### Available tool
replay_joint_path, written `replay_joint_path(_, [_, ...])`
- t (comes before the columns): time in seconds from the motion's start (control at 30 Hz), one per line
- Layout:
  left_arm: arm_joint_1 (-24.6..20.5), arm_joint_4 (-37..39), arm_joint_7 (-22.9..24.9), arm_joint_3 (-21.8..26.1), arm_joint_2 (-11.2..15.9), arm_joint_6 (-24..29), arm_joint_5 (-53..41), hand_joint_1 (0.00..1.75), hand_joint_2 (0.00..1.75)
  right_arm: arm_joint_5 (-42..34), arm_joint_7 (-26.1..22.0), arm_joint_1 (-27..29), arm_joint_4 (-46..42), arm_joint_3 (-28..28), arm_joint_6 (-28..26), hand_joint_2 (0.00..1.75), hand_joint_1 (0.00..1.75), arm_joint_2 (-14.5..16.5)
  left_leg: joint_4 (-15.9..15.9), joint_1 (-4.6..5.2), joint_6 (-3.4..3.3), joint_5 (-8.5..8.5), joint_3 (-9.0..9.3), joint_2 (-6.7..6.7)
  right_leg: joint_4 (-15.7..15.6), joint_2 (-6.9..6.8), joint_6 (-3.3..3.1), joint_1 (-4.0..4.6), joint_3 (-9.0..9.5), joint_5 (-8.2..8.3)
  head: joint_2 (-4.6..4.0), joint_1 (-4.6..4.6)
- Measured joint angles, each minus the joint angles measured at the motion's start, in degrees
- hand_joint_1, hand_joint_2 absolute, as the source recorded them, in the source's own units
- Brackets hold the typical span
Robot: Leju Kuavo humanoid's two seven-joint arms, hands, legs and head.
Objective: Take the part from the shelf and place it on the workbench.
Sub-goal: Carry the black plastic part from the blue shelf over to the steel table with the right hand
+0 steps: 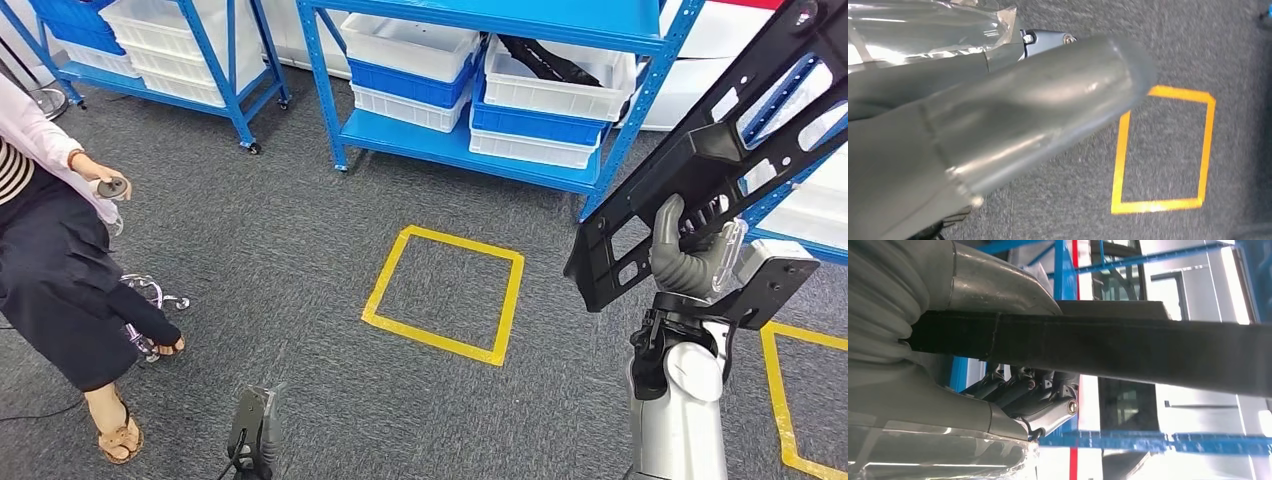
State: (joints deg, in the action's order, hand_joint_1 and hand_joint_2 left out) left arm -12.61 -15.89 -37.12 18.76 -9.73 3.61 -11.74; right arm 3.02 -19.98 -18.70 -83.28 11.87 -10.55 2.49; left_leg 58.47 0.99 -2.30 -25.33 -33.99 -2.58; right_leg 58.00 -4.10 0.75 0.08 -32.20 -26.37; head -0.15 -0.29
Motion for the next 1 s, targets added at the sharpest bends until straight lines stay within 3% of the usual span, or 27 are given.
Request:
replay_joint_path(0.03, [0.06,0.0,-0.04,-0.01,0.03,0.01,0.06,0.0,0.0,0.03,0.01,-0.04,-0.03,0.01,0.07,1.75,1.75,0.07,-0.29,-0.14,-0.26,0.3,-0.05,0.5,0.08,-0.29,0.2,0.01,-0.16,-0.08,0.0,0.0])
replay_joint_path(0.1, [0.09,0.0,-0.1,-0.01,0.06,0.02,0.15,0.0,0.0,0.07,-0.01,-0.15,-0.09,0.02,0.15,1.75,1.75,0.17,-1.04,-0.47,-0.82,1.03,-0.05,1.39,1.86,0.73,0.45,-0.04,-1.1,-1.27,-0.01,0.04])
replay_joint_path(0.2, [0.07,0.01,-0.14,-0.07,-0.08,0.01,0.19,0.0,0.0,0.08,-0.01,-0.03,-0.11,0.02,0.24,1.75,1.75,0.04,-1.39,-0.68,-1.21,1.7,-0.46,2.81,11.84,3.29,0.3,-0.5,-5.67,-5.75,0.0,0.12])
replay_joint_path(0.27, [0.23,0.02,-0.14,-0.13,-0.13,0.0,0.18,0.0,0.0,0.08,0.01,0.14,-0.11,0.02,0.26,1.75,1.75,-0.01,-1.34,-0.71,-1.06,1.95,-0.81,3.91,16.44,3.59,0.76,-0.74,-7.81,-6.94,0.0,0.11])
replay_joint_path(0.33, [0.37,0.02,-0.14,-0.15,-0.13,-0.01,0.17,0.0,0.0,0.08,0.01,0.17,-0.11,0.01,0.26,1.75,1.75,-0.02,-1.23,-0.84,-0.77,2.14,-0.94,4.99,12.54,3.87,1.88,-1.05,-5.82,-4.77,0.0,0.11])
replay_joint_path(0.4, [0.36,0.02,-0.14,-0.17,-0.13,-0.01,0.17,0.0,0.0,0.08,0.01,0.13,-0.11,0.0,0.26,1.75,1.75,-0.02,-0.79,-0.9,-0.3,2.19,-1.29,6.0,4.49,5.59,2.8,-1.51,-1.9,-1.78,0.0,0.16])
replay_joint_path(0.47, [0.34,0.02,-0.15,-0.19,-0.11,-0.01,0.18,0.0,0.0,0.08,0.02,0.18,-0.11,0.01,0.29,1.75,1.75,-0.03,-0.39,-0.85,0.44,2.39,-2.01,6.85,0.54,6.91,2.66,-1.61,-0.22,-0.63,0.0,0.16])
replay_joint_path(0.53, [0.49,0.02,-0.16,-0.19,-0.03,0.05,0.26,0.0,0.0,0.11,0.01,0.17,-0.11,0.02,0.4,1.75,1.75,0.04,-0.43,-0.98,1.21,2.81,-2.58,7.69,0.35,6.32,1.91,-1.59,-0.35,-0.37,0.0,0.13])
replay_joint_path(0.6, [0.67,0.02,-0.16,-0.18,0.09,0.18,0.48,0.0,0.0,0.27,-0.05,-0.02,-0.11,0.01,0.6,1.75,1.75,0.14,0.73,-1.14,1.78,2.03,-3.43,6.89,0.23,5.41,1.12,-1.85,-0.36,-0.03,0.0,0.05])
replay_joint_path(0.63, [0.66,0.02,-0.16,-0.19,0.14,0.25,0.66,0.0,0.0,0.39,-0.1,-0.09,-0.1,0.01,0.72,1.75,1.75,0.2,2.93,-1.22,2.04,0.66,-4.47,5.84,0.15,4.92,0.72,-1.97,-0.37,0.09,0.0,-0.11])
replay_joint_path(0.7, [0.64,0.02,-0.18,-0.2,0.15,0.38,0.95,0.0,0.0,0.56,-0.22,-0.13,-0.01,0.0,0.92,1.75,1.75,0.26,10.24,-1.38,2.6,-3.07,-7.76,3.76,0.15,3.9,0.22,-1.72,-0.47,0.16,0.0,-0.46])
replay_joint_path(0.77, [0.71,0.03,-0.17,-0.2,0.17,0.77,1.24,0.0,0.0,0.63,-0.37,-0.12,0.27,-0.01,1.05,1.75,1.75,0.28,15.71,-1.57,2.91,-4.88,-10.17,3.06,0.16,2.77,0.16,-1.57,-0.57,0.18,-0.01,-0.51])
replay_joint_path(0.8, [0.74,0.04,-0.13,-0.2,0.21,1.17,1.42,0.0,0.0,0.65,-0.42,-0.12,0.42,0.0,1.11,1.75,1.75,0.29,15.46,-1.62,2.89,-4.31,-9.87,2.86,0.16,2.18,0.16,-1.53,-0.58,0.17,-0.01,-0.51])
replay_joint_path(0.83, [0.74,0.04,0.01,-0.2,0.27,1.78,1.58,0.0,0.0,0.66,-0.46,-0.14,0.55,0.0,1.16,1.75,1.75,0.33,12.99,-1.62,2.75,-2.92,-8.41,2.51,0.16,1.64,0.17,-1.51,-0.56,0.17,-0.01,-0.51])
replay_joint_path(0.9, [0.6,0.04,0.77,-0.2,0.39,3.65,1.78,0.0,0.0,0.68,-0.53,-0.2,0.65,0.01,1.28,1.75,1.75,0.45,5.25,-1.29,2.19,-0.06,-3.98,0.41,0.2,0.65,0.24,-1.27,-0.53,0.13,-0.01,-0.52])
replay_joint_path(0.97, [0.37,0.05,2.74,-0.24,0.49,6.66,1.58,0.0,0.0,0.82,-0.63,-0.24,0.66,0.02,1.45,1.75,1.75,0.6,0.75,-0.75,1.56,0.85,-1.74,-1.17,0.22,-0.26,0.46,-0.82,-0.63,0.07,0.0,-0.44])
replay_joint_path(1.0, [0.35,0.09,4.28,-0.27,0.59,8.3,1.38,0.0,0.0,0.97,-0.69,-0.25,0.66,0.05,1.56,1.75,1.75,0.75,0.22,-0.48,1.34,0.71,-1.71,-1.1,0.19,-0.78,0.64,-0.64,-0.64,0.05,0.0,-0.39])
